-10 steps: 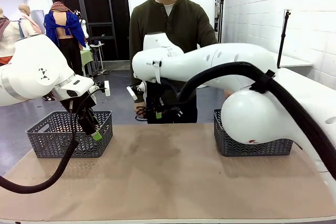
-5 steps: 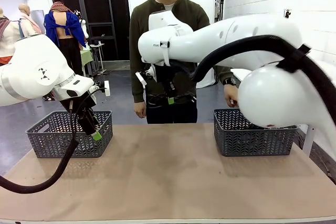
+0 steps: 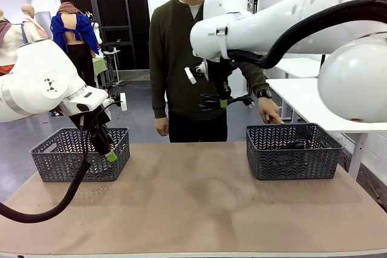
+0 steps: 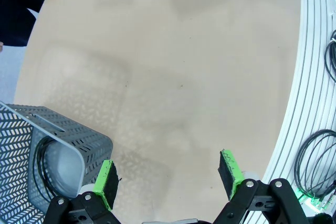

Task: Organize the cables according to human instructions.
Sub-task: Pick up a bundle of cables and place it in the basket indicated by the human.

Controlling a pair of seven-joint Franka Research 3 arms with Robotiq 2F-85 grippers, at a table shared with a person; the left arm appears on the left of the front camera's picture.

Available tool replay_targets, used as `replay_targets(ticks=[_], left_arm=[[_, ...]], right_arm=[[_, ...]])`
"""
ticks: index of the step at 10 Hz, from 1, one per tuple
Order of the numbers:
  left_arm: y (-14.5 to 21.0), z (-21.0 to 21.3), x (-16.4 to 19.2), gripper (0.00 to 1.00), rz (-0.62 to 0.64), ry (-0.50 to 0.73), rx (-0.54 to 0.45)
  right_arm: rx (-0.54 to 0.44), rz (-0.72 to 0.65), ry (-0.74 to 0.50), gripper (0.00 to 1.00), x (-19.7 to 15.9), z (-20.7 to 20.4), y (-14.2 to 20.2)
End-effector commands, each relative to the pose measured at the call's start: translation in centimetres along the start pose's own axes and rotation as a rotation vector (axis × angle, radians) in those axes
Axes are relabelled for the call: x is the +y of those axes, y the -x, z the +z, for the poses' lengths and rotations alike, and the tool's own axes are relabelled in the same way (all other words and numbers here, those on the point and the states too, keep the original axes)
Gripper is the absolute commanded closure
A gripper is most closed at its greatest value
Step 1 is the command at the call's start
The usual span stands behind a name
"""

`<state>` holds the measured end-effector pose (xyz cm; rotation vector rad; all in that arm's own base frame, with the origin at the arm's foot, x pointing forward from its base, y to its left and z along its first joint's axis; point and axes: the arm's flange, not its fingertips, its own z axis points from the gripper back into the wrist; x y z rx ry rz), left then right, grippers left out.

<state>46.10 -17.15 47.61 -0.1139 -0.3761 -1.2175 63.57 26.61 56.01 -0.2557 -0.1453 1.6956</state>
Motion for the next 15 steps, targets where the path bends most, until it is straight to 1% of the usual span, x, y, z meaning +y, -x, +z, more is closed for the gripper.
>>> replay_targets(ticks=[1,3,4,5,13,15], left_arm=[[0.0,0.1,0.0,0.0,0.002,-0.004,0.003],[0.0,0.1,0.0,0.0,0.002,-0.004,0.003],[0.0,0.1,0.0,0.0,0.002,-0.004,0.003],[0.0,0.1,0.0,0.0,0.002,-0.004,0.003],[0.0,0.1,0.0,0.0,0.002,-0.004,0.003],[0.0,0.1,0.0,0.0,0.002,-0.004,0.003]], right_arm=[[-0.028,-0.068,0.014,1.0,2.4,-0.6,1.8],[-0.052,-0.111,0.01,1.0,2.5,-0.5,3.7],[-0.073,-0.111,-0.002,1.0,2.5,-0.6,3.8],[-0.023,-0.075,-0.006,1.0,1.1,-0.6,3.3],[-0.034,-0.069,-0.012,1.0,1.4,-0.7,3.2],[-0.06,-0.12,-0.028,1.0,3.3,-0.6,6.7]])
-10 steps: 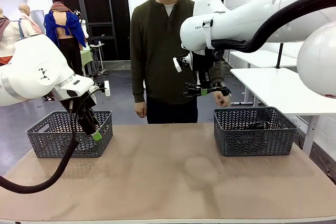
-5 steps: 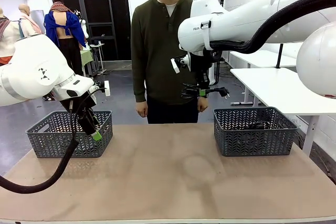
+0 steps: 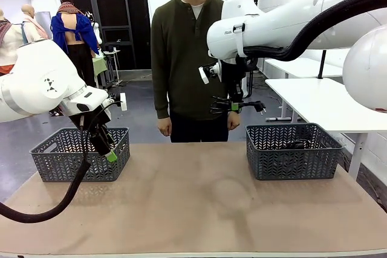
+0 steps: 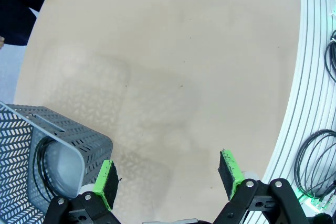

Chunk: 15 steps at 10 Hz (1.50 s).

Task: Organize the cables according to human instructions.
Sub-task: Pick up a bundle of cables and place it in the basket indicated by the human.

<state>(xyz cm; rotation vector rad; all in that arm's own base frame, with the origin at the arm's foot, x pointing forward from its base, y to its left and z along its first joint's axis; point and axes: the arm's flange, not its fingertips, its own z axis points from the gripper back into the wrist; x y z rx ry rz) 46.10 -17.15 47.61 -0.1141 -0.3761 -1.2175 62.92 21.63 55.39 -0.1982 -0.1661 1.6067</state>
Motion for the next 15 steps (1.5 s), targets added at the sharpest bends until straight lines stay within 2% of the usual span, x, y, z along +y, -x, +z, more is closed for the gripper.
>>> replay_targets(ticks=[1,9,11,15], left_arm=[[0.0,0.1,0.0,0.0,0.002,-0.004,0.003],[0.0,0.1,0.0,0.0,0.002,-0.004,0.003],[0.0,0.1,0.0,0.0,0.002,-0.004,0.003],[0.0,0.1,0.0,0.0,0.002,-0.004,0.003]], right_arm=[[-0.028,-0.033,-0.015,1.0,2.3,0.0,3.5],[0.008,-0.136,0.002,1.0,5.4,-2.7,12.3],[-0.019,-0.149,-0.016,1.0,6.4,-3.5,13.5],[-0.008,-0.122,0.0,1.0,7.0,-6.0,14.9]])
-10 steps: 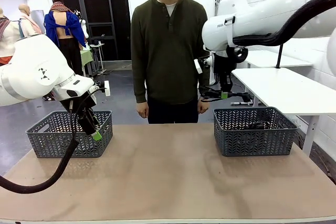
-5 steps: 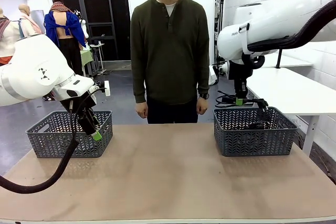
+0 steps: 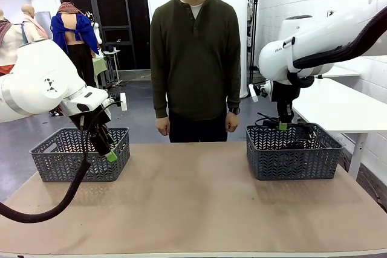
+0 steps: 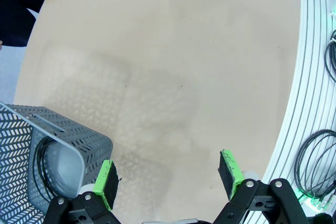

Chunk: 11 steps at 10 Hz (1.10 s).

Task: Organize the cables according to human instructions.
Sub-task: Pick up a bundle of cables and place it in the basket indicated by the human.

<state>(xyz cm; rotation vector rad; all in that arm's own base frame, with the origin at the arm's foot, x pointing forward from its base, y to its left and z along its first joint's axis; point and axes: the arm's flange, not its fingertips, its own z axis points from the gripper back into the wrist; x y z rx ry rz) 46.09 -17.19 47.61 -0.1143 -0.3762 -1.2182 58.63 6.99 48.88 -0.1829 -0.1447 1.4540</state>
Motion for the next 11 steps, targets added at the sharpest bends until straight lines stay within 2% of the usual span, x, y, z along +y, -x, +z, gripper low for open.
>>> replay_targets(ticks=[1,7,8,11], left_arm=[[0.0,0.1,0.0,0.0,0.002,-0.004,0.003],[0.0,0.1,0.0,0.0,0.002,-0.004,0.003],[0.0,0.1,0.0,0.0,0.002,-0.004,0.003],[0.0,0.1,0.0,0.0,0.002,-0.004,0.003]], right_arm=[[-0.018,0.028,0.03,1.0,0.4,-0.9,1.0],[0.01,0.035,0.008,1.0,-1.4,-2.7,2.2],[0.013,0.023,0.007,0.87,-1.7,-3.0,2.2],[0.019,-0.008,0.01,0.28,-2.2,-3.3,2.1]])
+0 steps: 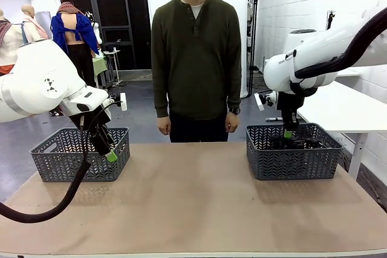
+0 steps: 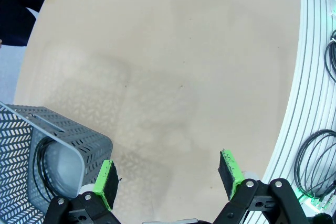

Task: Organize the cables according to human instructions.
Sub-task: Pick up a bundle of cables and place it in the basket indicated by the human.

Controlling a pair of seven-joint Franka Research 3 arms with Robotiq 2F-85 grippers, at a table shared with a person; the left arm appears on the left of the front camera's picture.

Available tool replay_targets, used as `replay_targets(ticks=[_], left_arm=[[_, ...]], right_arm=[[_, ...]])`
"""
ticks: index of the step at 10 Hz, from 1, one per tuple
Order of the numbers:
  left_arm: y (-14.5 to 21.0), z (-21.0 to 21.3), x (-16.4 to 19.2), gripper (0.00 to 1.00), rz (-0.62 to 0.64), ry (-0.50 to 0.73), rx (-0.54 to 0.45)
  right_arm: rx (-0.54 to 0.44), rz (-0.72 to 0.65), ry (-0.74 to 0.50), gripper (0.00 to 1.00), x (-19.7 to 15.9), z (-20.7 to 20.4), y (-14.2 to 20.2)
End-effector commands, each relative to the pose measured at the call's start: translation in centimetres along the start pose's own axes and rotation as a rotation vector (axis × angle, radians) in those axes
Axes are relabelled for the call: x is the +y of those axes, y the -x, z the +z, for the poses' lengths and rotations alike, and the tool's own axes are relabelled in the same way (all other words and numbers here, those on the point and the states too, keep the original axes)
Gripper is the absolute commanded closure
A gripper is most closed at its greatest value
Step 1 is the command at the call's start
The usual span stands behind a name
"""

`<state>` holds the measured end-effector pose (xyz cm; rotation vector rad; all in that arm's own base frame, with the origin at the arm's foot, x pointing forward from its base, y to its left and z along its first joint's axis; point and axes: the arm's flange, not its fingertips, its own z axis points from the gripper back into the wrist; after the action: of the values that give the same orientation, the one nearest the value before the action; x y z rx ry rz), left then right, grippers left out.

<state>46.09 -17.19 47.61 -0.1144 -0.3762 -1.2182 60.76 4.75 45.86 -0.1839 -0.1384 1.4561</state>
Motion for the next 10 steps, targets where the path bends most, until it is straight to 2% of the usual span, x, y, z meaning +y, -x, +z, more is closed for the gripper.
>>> replay_targets(ticks=[1,2,8,10], left_arm=[[0.0,0.1,0.0,0.0,0.002,-0.004,0.003],[0.0,0.1,0.0,0.0,0.002,-0.004,0.003],[0.0,0.1,0.0,0.0,0.002,-0.004,0.003],[0.0,0.1,0.0,0.0,0.002,-0.004,0.003]], right_arm=[[0.015,-0.021,0.012,0.09,-0.6,0.7,0.2],[0.018,-0.039,0.01,0.0,-0.7,1.4,0.3],[-0.001,-0.08,-0.027,0.0,-1.2,3.0,-0.1],[0.003,-0.034,0.0,0.0,-0.9,2.8,0.3]])
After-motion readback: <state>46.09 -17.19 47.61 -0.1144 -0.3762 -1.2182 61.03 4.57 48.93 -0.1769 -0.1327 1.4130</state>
